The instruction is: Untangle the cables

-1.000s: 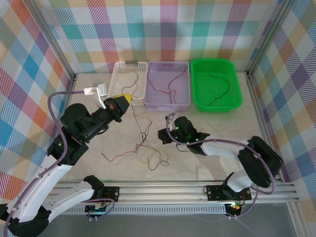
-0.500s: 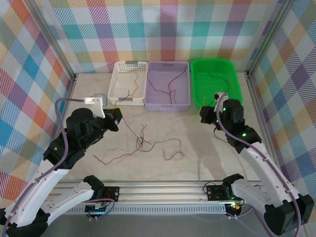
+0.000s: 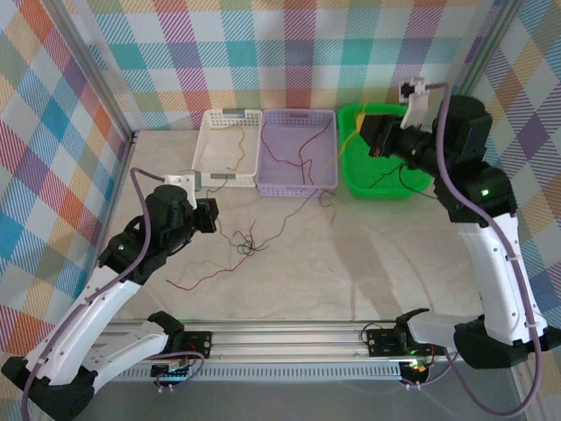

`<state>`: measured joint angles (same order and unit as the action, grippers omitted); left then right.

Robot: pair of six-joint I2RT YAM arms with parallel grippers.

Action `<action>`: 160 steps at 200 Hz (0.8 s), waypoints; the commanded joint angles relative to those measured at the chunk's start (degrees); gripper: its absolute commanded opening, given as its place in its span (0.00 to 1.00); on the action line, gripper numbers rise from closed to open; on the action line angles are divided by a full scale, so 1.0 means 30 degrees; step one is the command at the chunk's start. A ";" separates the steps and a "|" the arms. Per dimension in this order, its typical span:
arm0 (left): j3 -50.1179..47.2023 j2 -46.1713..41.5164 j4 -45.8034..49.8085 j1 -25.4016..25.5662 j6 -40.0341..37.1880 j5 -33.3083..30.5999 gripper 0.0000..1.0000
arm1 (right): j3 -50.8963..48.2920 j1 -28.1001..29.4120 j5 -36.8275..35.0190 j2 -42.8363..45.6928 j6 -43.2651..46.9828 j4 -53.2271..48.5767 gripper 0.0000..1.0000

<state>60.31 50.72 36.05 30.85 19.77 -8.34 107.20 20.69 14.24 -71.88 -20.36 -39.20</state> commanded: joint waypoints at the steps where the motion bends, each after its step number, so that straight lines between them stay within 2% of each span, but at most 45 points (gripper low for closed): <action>1: -0.0107 0.0862 0.0585 -0.0235 0.0165 0.1092 0.00 | 0.3012 0.0047 0.2678 -0.1099 -0.0802 -0.0929 0.00; 39: -0.0218 0.1565 -0.0885 -0.0235 0.0668 0.3655 0.00 | 0.6001 0.0106 0.7286 -0.3903 -0.2693 -0.0613 0.00; 56: -0.0498 0.1821 -0.1925 -0.0235 0.0939 0.5583 0.00 | 0.6687 0.0184 0.8840 -0.4955 -0.3319 -0.0307 0.00; 68: -0.0864 0.1930 -0.2756 -0.0235 0.1360 0.6705 0.12 | 0.7444 0.0457 0.9308 -0.5704 -0.3243 -0.0649 0.00; 89: -0.1527 0.1644 -0.3632 -0.0206 0.1744 0.7082 0.19 | 0.8416 0.1161 0.8887 -0.6646 -0.2715 -0.1108 0.00; 110: -0.2136 0.1235 -0.3977 -0.0206 0.1952 0.7259 0.44 | 0.9480 0.1453 0.8459 -0.7675 -0.2322 -0.1228 0.00; 125: -0.2577 0.1059 -0.4347 -0.0213 0.2160 0.7740 0.70 | 1.0978 0.1483 0.8636 -0.8733 -0.2175 -0.1711 0.00; 145: -0.3068 0.0313 -0.5111 -0.0176 0.2232 0.8195 0.84 | 1.2719 0.1567 0.8842 -1.0055 -0.2178 -0.2282 0.00; 156: -0.3241 -0.0427 -0.5735 -0.0176 0.2259 0.8229 0.98 | 1.3375 0.1678 0.8993 -1.0663 -0.2229 -0.2602 0.00; 160: -0.3276 -0.0715 -0.5984 -0.0176 0.2245 0.8214 1.00 | 1.3532 0.1728 0.9047 -1.0877 -0.2236 -0.2698 0.00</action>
<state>51.48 53.43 24.05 30.61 26.11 13.87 143.35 25.17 39.09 -101.82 -27.81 -45.06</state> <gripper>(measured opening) 0.922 0.066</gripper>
